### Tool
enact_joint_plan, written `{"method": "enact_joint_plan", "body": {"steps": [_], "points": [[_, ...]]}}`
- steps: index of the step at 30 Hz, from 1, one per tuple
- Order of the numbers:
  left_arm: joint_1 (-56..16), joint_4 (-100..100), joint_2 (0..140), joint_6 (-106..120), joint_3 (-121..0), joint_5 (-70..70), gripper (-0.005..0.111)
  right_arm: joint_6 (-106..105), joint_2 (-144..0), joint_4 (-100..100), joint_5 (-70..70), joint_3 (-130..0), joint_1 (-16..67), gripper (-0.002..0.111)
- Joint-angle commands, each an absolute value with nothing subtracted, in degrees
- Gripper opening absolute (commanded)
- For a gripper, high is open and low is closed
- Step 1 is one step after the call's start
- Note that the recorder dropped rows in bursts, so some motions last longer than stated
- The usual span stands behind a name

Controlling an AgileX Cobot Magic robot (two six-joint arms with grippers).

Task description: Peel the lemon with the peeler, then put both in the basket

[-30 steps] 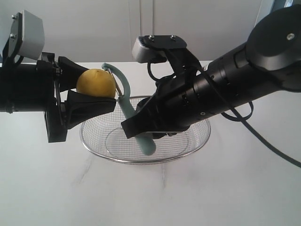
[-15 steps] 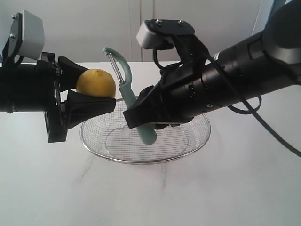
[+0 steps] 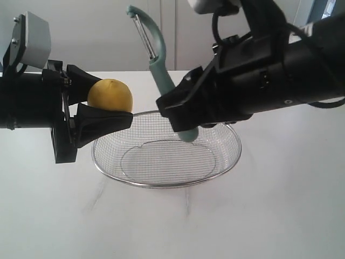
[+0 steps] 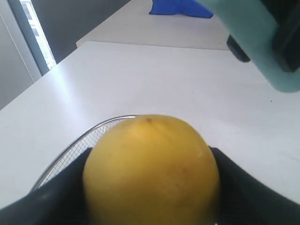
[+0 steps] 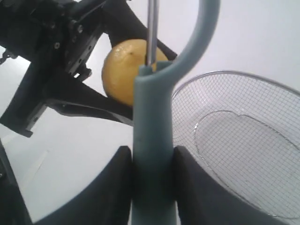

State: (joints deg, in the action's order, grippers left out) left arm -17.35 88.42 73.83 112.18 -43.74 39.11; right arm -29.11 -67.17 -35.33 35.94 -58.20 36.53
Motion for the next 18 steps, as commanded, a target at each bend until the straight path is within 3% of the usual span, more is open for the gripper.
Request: {"method": "enact_joint_plan", "body": {"steps": [1,7,14,18], "points": [[-17.3,89.9,73.34,120.02,-43.97,40.07,0.0,-18.73,-65.37,-20.37,35.73,-58.68,36.53,0.0],[-17.3,89.9,73.34,120.02,-43.97,40.07,0.0,1.55,-68.84,0.32,36.77,-58.55,36.53,0.0],[-17.3,89.91,73.34,120.02,-43.97,39.91,0.0,1.22,-79.68,-1.9,38.49,-58.55,36.53,0.0],[-17.3,89.91,73.34,120.02,-43.97,39.91,0.0,-7.88,-83.94,-14.01,38.5,-58.55,36.66,0.0]]}}
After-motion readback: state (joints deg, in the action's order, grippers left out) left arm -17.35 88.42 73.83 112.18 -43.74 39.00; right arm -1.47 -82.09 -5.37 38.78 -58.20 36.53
